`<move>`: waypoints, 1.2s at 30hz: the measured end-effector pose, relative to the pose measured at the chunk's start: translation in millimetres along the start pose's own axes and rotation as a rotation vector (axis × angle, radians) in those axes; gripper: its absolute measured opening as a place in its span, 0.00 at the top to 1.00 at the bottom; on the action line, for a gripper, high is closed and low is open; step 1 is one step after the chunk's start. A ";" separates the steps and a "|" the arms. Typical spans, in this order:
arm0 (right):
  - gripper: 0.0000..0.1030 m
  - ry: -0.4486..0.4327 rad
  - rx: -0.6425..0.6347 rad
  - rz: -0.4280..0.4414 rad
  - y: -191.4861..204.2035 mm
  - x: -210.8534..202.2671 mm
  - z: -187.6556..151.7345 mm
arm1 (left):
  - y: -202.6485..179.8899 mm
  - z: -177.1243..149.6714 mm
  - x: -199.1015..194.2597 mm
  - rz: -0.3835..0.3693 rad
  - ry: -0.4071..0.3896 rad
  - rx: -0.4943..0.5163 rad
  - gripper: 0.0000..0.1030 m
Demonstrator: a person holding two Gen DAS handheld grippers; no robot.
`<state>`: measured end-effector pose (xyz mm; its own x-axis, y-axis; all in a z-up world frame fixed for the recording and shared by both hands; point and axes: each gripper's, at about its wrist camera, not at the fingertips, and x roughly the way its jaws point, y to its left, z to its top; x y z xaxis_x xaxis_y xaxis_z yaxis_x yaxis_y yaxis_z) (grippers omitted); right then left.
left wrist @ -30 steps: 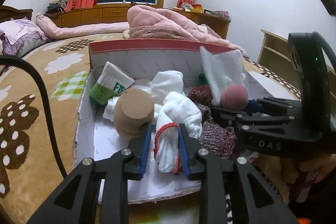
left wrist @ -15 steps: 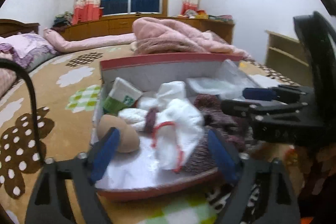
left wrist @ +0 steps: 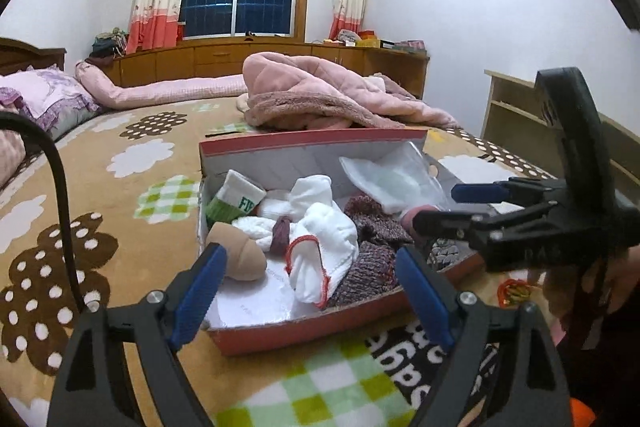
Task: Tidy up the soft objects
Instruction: 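Move the open right gripper to the red-and-green string bracelet and grasp it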
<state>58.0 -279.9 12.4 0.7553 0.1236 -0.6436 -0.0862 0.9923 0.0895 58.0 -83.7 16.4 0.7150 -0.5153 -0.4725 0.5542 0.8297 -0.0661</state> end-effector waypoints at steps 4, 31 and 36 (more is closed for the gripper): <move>0.16 -0.033 -0.015 -0.024 1.3 -6.4 0.2 | -1.8 -6.5 -6.2 0.015 0.026 0.011 0.13; 0.16 0.090 -0.061 0.058 -34.3 -53.5 -80.6 | -45.1 -33.7 -12.8 -0.174 0.152 0.129 0.33; 0.16 0.138 -0.032 0.004 -38.3 -36.3 -97.5 | -48.5 -33.2 -2.1 -0.199 0.199 0.128 0.33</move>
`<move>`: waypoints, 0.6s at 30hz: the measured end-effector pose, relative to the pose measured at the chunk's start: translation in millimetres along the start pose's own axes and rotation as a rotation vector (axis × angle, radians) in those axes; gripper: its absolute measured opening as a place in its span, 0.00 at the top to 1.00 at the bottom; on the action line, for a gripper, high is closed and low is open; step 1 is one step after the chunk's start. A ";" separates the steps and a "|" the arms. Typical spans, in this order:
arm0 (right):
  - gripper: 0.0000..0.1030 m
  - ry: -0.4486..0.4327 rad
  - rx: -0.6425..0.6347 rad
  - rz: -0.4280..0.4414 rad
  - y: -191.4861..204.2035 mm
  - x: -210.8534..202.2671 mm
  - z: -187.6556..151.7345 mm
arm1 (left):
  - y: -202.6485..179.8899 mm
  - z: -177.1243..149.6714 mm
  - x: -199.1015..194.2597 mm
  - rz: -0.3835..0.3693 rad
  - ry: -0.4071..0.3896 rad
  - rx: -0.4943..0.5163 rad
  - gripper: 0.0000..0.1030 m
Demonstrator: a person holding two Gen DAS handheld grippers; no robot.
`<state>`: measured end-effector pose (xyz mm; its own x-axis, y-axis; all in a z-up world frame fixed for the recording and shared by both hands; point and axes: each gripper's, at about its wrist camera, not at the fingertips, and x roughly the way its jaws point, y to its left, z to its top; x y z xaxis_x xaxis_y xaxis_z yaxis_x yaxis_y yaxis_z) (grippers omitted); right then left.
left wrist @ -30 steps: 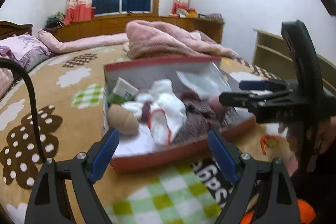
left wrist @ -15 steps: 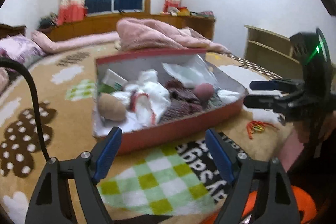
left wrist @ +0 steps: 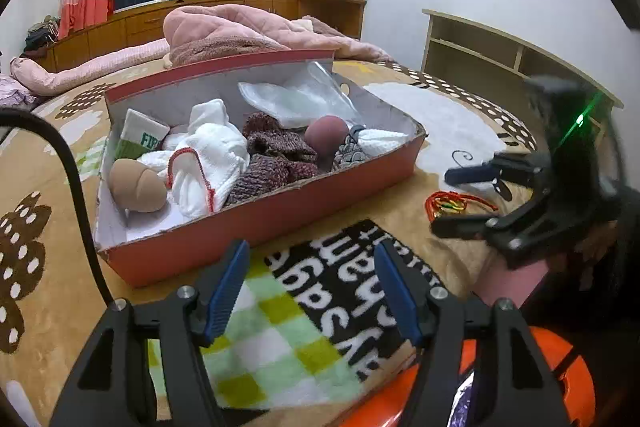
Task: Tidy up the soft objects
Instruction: 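Move the open right gripper to the red-and-green string bracelet and grasp it, then carry the string bracelet into the shoebox with the right gripper and release it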
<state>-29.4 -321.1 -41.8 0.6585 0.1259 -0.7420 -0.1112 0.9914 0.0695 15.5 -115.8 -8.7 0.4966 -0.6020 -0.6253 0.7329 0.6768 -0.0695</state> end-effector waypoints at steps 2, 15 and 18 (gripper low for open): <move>0.16 -0.018 0.006 -0.020 2.1 5.2 -1.6 | -1.1 2.2 1.9 0.011 -0.005 0.012 0.33; 0.94 -0.059 -0.001 -0.028 8.6 11.8 8.7 | -1.6 1.4 1.7 0.035 -0.014 0.049 0.33; 0.94 -0.060 -0.031 0.035 20.4 9.2 8.4 | -0.6 0.8 1.6 0.030 -0.010 0.045 0.33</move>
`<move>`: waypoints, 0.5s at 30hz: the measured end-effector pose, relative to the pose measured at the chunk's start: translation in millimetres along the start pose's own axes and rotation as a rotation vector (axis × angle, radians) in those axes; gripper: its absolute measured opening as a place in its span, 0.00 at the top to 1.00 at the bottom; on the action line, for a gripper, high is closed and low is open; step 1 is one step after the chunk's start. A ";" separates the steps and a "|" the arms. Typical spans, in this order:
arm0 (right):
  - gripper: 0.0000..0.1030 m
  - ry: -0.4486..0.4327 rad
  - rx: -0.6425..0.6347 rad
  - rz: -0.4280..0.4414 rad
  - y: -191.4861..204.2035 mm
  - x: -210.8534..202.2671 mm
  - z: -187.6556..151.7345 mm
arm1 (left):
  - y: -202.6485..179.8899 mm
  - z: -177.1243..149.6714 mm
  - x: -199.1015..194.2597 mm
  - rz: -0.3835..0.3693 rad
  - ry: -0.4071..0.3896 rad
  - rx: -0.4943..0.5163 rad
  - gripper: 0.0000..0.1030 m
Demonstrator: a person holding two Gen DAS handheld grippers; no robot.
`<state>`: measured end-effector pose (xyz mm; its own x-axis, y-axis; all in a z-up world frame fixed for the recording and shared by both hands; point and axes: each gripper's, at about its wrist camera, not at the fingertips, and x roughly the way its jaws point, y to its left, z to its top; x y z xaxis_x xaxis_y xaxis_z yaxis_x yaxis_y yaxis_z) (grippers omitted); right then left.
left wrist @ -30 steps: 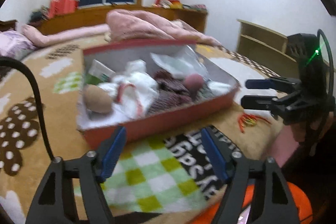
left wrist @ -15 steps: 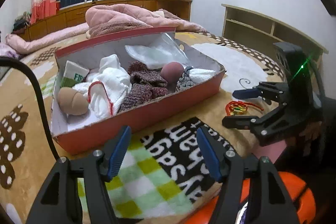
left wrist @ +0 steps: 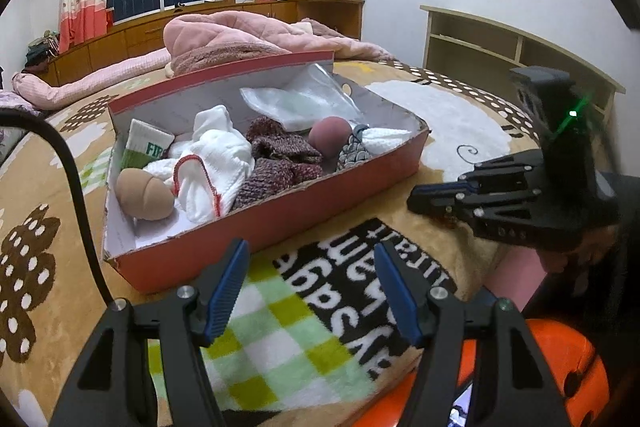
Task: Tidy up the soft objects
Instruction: 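Carry the string bracelet into the shoebox with the right gripper and release it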
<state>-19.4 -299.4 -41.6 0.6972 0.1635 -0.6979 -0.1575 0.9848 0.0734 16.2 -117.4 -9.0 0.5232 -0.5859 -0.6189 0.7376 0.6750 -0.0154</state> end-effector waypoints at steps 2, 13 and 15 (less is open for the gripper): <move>0.94 -0.008 -0.034 0.042 11.3 -1.4 0.4 | 1.5 -1.8 -1.1 -0.004 0.008 -0.004 0.33; 0.94 -0.050 -0.096 0.152 68.1 4.6 28.4 | 15.0 -20.6 -3.5 0.066 0.054 -0.014 0.32; 0.94 -0.054 -0.100 0.160 75.1 5.0 30.6 | 17.5 -26.3 -3.2 0.077 0.066 -0.012 0.32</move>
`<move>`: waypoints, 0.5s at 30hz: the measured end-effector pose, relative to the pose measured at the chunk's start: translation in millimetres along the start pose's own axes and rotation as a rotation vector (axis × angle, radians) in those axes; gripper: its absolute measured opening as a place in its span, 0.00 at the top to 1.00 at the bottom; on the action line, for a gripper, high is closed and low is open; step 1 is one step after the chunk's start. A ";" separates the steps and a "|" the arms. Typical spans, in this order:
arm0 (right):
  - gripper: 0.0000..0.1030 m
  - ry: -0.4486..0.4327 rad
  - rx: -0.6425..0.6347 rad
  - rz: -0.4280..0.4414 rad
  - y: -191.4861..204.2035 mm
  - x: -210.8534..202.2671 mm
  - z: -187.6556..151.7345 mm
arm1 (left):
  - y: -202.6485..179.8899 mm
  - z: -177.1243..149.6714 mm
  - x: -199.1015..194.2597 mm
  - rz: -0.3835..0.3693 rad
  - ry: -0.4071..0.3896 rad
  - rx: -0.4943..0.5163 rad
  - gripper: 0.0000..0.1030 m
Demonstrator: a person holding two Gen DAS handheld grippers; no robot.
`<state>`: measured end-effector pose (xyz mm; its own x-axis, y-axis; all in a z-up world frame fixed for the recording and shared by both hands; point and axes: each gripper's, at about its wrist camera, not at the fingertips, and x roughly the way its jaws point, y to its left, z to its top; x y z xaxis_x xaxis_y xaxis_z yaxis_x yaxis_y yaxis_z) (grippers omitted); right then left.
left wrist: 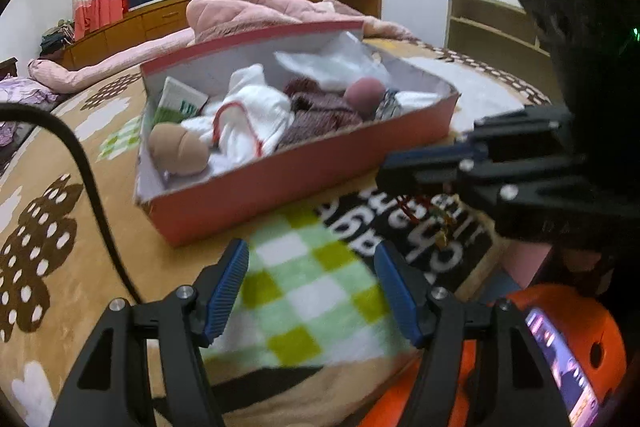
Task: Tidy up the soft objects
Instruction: 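Carry the string bracelet into the shoebox with the right gripper and release it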
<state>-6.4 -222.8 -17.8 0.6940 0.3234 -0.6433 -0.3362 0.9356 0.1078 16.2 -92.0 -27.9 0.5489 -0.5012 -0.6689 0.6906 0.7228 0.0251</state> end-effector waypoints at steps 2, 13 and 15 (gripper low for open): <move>0.94 0.004 -0.003 0.007 3.9 2.3 -0.4 | 2.8 -4.1 0.3 0.005 0.012 -0.003 0.32; 0.94 -0.023 -0.017 0.036 1.9 -7.7 0.2 | 8.1 0.0 -13.7 -0.048 -0.018 -0.035 0.32; 0.94 -0.059 -0.052 0.027 3.6 -16.2 3.1 | 8.8 5.4 -19.1 -0.104 -0.037 -0.054 0.32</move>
<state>-16.8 -224.3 -4.6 0.7201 0.3580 -0.5943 -0.3868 0.9183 0.0845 14.3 -78.6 -11.0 0.4936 -0.5912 -0.6379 0.7186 0.6904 -0.0839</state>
